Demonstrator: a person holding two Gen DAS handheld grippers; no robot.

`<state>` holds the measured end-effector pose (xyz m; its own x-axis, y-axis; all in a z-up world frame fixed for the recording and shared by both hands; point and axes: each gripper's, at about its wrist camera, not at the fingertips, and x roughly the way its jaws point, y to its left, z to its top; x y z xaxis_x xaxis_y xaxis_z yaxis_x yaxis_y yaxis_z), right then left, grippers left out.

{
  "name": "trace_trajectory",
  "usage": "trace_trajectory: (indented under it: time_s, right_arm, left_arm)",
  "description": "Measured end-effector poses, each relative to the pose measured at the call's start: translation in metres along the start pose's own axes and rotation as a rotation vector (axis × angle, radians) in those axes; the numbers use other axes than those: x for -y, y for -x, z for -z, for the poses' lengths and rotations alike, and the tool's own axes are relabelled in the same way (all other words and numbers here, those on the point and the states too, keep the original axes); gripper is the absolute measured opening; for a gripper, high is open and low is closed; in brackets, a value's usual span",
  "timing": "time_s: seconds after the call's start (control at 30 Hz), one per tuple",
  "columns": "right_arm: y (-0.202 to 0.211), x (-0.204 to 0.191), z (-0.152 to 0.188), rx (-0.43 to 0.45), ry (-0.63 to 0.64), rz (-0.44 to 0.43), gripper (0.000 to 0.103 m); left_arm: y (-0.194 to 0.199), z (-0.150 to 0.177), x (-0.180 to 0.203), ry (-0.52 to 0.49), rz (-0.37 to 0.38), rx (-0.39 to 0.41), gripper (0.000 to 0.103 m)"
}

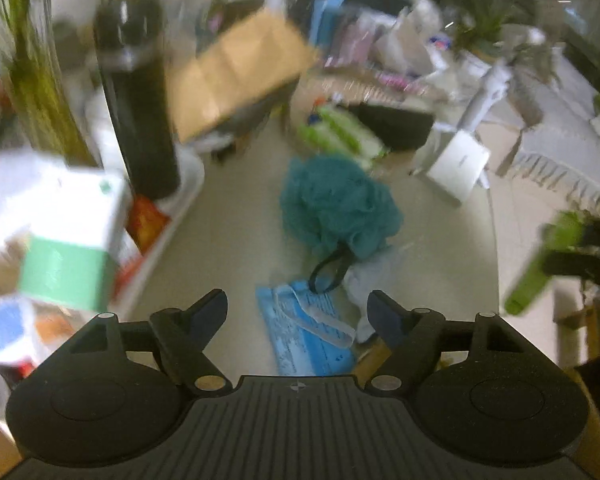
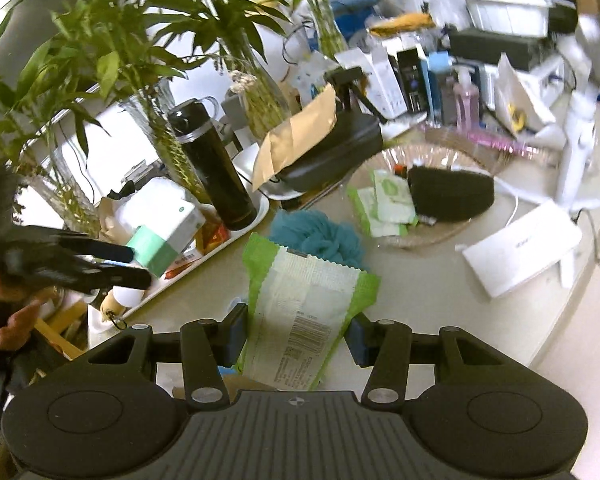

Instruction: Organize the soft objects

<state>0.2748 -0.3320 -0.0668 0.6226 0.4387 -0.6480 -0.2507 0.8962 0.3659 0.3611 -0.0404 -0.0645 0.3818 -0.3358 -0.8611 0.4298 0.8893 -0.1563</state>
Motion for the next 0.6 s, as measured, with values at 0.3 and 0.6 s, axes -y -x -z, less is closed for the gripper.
trace_trajectory:
  time_s: [0.3,0.6]
  right_arm:
    - [0.019,0.001,0.015,0.010,0.028,-0.012,0.053]
    - [0.026,0.011,0.022,0.013,-0.004,-0.025,0.053]
  left_arm:
    - [-0.075,-0.018,-0.007,0.130,-0.046,-0.165,0.056]
    - [-0.110,-0.015,-0.011,0.165,-0.071,-0.212,0.031]
